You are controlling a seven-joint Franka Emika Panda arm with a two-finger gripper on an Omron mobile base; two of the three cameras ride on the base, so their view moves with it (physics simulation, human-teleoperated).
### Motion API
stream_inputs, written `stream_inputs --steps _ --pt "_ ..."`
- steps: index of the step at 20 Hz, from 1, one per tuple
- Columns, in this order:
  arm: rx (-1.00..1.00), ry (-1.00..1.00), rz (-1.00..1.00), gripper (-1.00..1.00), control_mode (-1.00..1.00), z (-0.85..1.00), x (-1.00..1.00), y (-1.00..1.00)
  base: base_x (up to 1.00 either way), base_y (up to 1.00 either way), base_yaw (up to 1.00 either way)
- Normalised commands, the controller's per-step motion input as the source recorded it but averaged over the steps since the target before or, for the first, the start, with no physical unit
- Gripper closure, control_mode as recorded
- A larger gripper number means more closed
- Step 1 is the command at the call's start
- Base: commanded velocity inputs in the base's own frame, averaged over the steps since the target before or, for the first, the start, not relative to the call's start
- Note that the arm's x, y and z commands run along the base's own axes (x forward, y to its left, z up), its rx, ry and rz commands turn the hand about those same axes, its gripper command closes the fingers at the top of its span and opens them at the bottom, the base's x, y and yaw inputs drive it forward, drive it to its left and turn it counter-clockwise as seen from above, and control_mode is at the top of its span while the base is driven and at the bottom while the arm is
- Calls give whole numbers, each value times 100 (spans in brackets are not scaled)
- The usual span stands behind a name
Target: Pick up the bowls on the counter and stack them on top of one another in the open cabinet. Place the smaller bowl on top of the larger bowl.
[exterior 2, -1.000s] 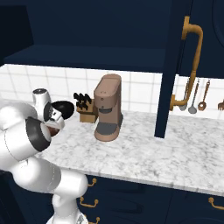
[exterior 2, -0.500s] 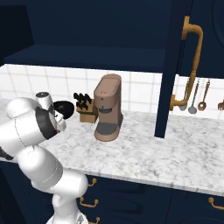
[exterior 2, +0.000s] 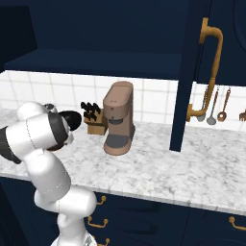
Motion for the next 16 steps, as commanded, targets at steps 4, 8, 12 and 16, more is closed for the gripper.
stream_inputs --steps 4,8,12,16 --pt "0 -3 0 100 -100 -18 2 0 0 0 0" --pt "0 0 0 100 -100 0 0 0 0 0 0" --pt "0 -14 0 100 -100 20 -3 0 0 0 0" --pt "0 -44 0 100 -100 69 -29 0 0 0 0"
